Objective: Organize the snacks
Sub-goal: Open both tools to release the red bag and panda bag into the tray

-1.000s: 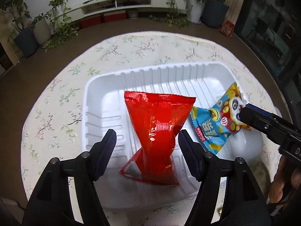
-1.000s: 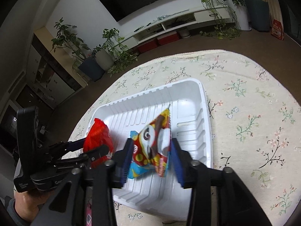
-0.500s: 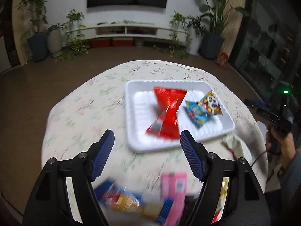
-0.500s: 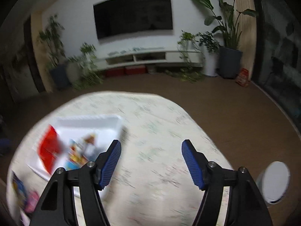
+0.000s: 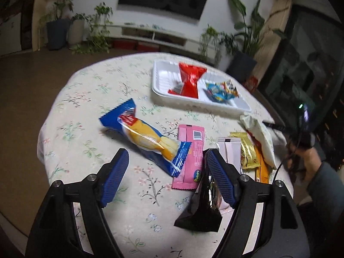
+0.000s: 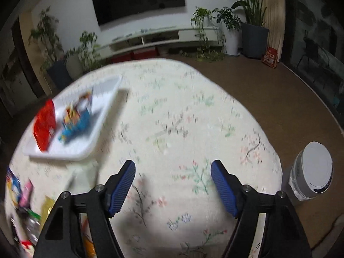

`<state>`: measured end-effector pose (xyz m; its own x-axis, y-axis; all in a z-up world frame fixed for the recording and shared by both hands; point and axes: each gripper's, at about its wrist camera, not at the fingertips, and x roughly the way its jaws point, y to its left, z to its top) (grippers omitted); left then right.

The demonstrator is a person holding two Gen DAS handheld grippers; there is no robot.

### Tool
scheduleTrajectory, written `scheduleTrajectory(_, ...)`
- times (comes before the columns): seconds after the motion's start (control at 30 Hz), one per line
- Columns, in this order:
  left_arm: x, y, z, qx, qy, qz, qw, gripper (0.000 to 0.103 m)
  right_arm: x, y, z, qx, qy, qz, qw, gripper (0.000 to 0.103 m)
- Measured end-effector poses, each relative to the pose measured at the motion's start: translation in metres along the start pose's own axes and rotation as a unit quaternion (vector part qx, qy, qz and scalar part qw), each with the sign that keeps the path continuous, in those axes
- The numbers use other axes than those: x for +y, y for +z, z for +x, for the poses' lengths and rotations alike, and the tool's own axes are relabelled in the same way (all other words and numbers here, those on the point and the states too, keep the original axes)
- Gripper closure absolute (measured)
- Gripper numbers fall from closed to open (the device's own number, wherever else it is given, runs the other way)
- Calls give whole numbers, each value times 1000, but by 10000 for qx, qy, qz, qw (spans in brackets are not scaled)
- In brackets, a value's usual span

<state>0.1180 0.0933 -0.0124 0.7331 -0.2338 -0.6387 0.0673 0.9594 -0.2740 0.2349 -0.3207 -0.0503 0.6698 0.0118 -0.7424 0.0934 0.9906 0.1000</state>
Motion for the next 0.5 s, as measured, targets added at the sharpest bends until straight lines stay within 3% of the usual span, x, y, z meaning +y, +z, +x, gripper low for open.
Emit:
scheduleTrajectory(0.13,11,-5,0,-38,120,-166,9998,28,-4,1,10,124,-68,16,9999,26)
scheduleTrajectory(0.2,14,-3,1,-46,159,-139,9998,28,-4,3,16,204,-53,61,9998,5)
scheduleTrajectory(0.23,12,-4,0,-75,160,-100,9998,28,1,5,20,287,-47,-59,9996,0)
scheduleTrajectory(0.3,9,-4,-2,-165,130,-22,9998,28,19,1,27,414,-398,-417,9975,0)
scheduleTrajectory(0.5,6,2,-2,-241,143,-51,9996,28,16,0,31,437,-309,-312,9981,0)
